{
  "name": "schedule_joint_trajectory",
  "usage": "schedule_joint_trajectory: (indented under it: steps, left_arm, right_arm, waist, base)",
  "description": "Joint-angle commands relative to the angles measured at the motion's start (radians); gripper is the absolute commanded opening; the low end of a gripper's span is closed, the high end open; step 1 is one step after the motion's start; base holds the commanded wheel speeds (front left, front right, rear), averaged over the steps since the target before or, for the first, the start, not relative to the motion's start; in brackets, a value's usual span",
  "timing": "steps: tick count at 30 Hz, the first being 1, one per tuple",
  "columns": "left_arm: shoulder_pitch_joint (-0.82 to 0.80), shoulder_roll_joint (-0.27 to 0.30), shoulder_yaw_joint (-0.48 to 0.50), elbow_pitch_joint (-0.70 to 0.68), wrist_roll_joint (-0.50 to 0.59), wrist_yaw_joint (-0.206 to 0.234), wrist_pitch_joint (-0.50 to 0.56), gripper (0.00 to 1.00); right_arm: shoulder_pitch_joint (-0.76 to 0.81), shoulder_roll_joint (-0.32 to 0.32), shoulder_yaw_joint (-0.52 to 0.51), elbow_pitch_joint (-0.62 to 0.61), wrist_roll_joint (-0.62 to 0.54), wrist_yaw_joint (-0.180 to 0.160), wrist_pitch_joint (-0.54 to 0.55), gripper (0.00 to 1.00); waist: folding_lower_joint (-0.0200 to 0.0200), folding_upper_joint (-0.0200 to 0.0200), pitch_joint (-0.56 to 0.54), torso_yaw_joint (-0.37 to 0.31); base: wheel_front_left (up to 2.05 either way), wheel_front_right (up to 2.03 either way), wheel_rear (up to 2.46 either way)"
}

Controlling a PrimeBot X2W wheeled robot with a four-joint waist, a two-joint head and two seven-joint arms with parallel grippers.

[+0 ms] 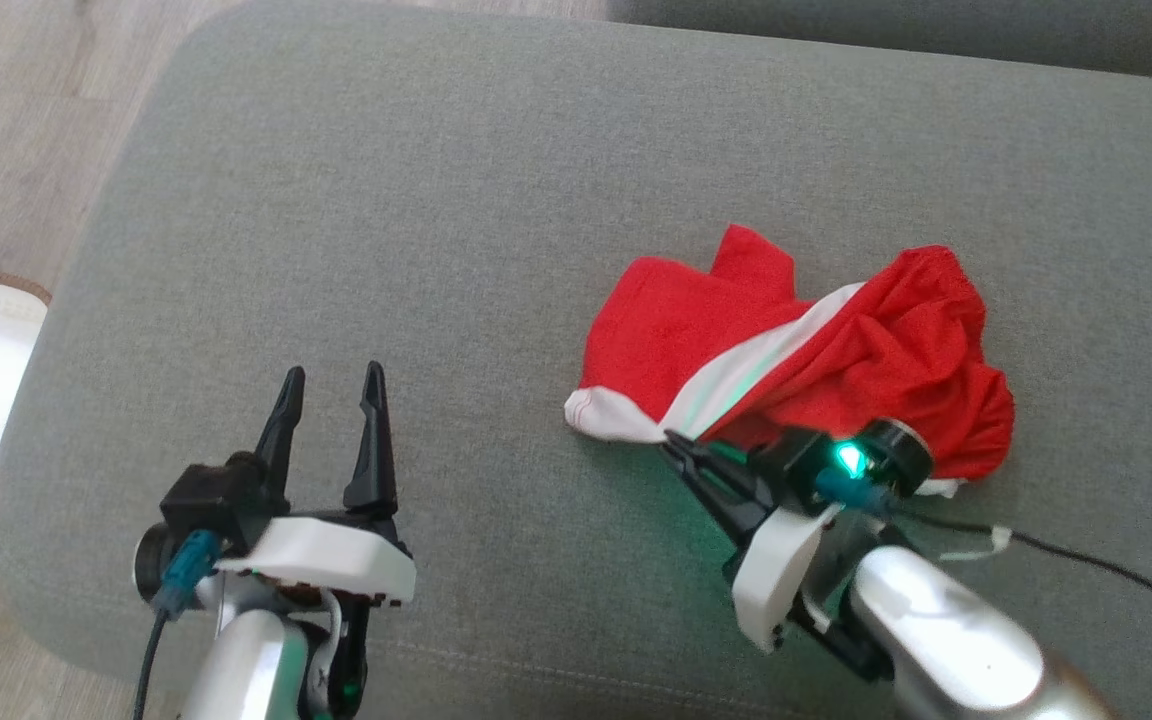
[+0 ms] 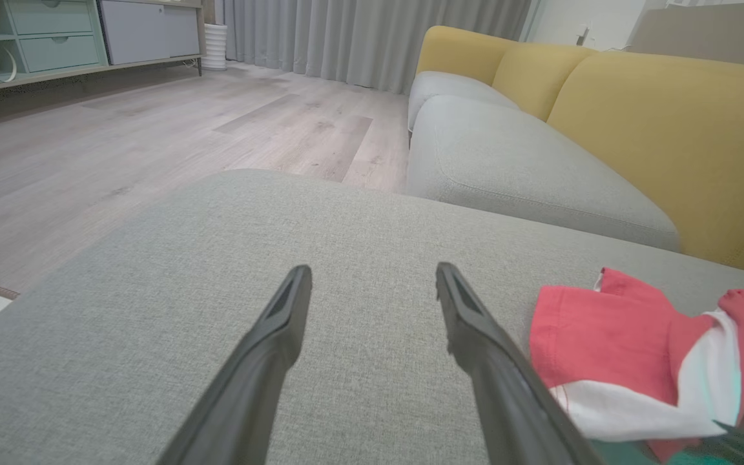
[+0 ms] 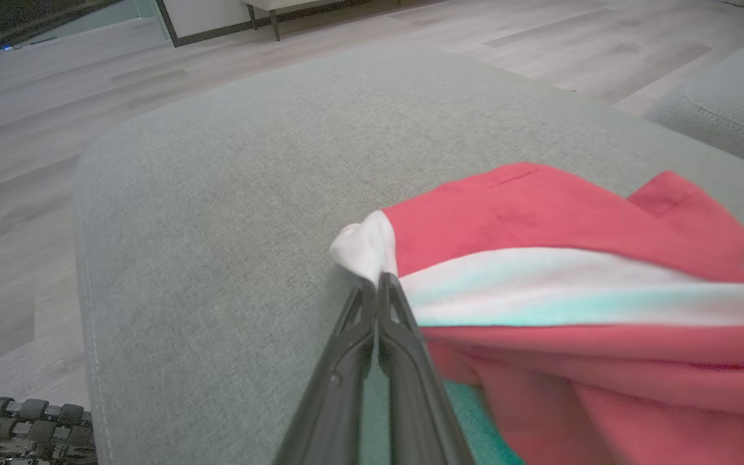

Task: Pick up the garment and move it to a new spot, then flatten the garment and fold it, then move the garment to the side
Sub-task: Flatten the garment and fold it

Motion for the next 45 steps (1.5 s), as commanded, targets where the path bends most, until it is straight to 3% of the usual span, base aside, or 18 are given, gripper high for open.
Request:
schedule_joint_trajectory:
  steps: [1,4,5,7,8,17,25,34,45]
  left_arm:
    - [-0.022,0.003,0.042,-0.035,0.006,0.001,-0.012,1.0]
    - [-0.021,0.003,0.044,-0.032,0.008,-0.001,-0.012,1.0]
    - [-0.021,0.003,0.045,-0.031,0.008,-0.002,-0.012,1.0]
    - [-0.021,0.003,0.044,-0.029,0.009,-0.002,-0.012,1.0]
    - [-0.02,0.003,0.043,-0.027,0.009,-0.003,-0.012,1.0]
    - [0.001,0.003,0.043,-0.018,0.011,-0.003,-0.012,1.0]
    - [0.013,0.003,0.032,-0.018,0.005,-0.006,-0.012,1.0]
    - [0.008,0.003,0.019,-0.025,-0.002,-0.004,-0.012,1.0]
    - [0.0,0.003,-0.01,-0.033,-0.036,0.017,-0.012,1.0]
  right_arm:
    - [0.005,0.023,0.004,-0.033,-0.016,0.007,-0.012,0.0]
    - [0.029,0.046,0.006,-0.025,-0.036,0.007,-0.015,0.0]
    - [0.034,0.053,0.007,-0.021,-0.041,0.007,-0.018,0.07]
    - [0.042,0.066,0.012,-0.008,-0.048,0.007,-0.016,0.55]
    - [0.044,0.071,0.016,-0.002,-0.049,0.007,-0.016,1.0]
    - [0.066,0.066,-0.029,-0.033,-0.041,0.007,-0.043,1.0]
    - [0.051,0.029,-0.347,-0.137,-0.161,0.007,-0.015,1.0]
    - [-0.014,-0.026,-0.543,-0.1,-0.227,0.007,0.098,1.0]
    - [-0.087,-0.152,-0.503,0.108,-0.144,0.007,0.348,1.0]
  waist:
    - [0.0001,-0.0001,-0.002,-0.002]
    - [0.0001,-0.0001,-0.006,-0.007]
    - [0.0001,-0.0001,-0.008,-0.008]
    - [0.0001,-0.0001,-0.014,-0.011]
    - [0.0001,-0.0001,-0.018,-0.012]
    - [0.0001,-0.0001,-0.054,-0.025]
    - [0.0001,-0.0001,-0.068,-0.005]
    - [0.0001,-0.0001,-0.038,0.052]
    - [0.0001,-0.0001,-0.003,0.128]
  base:
    - [0.0,0.0,0.0]
    - [0.0,0.0,0.0]
    - [0.0,0.0,0.0]
    - [0.0,0.0,0.0]
    - [0.0,0.0,0.0]
    - [0.0,0.0,0.0]
    - [0.0,0.0,0.0]
    - [0.0,0.0,0.0]
    - [0.0,0.0,0.0]
